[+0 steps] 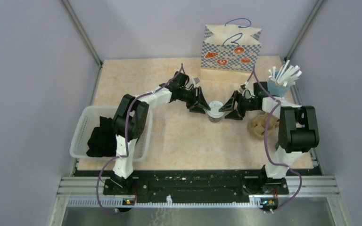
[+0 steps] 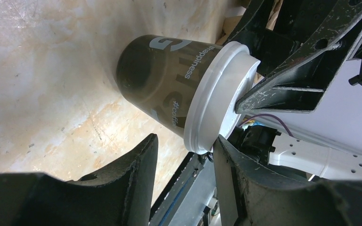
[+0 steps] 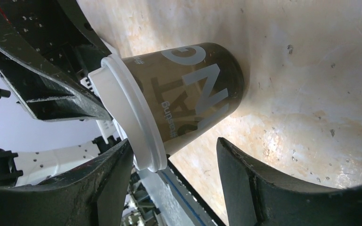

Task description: Pack the takeout coffee

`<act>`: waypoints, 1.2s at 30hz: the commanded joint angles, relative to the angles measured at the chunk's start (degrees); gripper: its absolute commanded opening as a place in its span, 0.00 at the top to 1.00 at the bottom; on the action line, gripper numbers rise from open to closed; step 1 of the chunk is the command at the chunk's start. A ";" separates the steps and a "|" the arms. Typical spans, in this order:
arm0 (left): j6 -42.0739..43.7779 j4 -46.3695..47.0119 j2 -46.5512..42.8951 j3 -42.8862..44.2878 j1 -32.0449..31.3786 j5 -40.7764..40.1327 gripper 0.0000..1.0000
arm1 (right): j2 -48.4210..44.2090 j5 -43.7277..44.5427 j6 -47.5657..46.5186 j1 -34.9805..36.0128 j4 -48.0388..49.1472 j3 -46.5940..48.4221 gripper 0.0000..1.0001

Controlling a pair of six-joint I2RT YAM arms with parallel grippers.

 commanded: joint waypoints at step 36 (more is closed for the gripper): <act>4.14 -5.46 3.43 2.40 0.97 -2.33 0.40 | 1.46 1.73 0.06 0.41 3.62 -0.43 0.42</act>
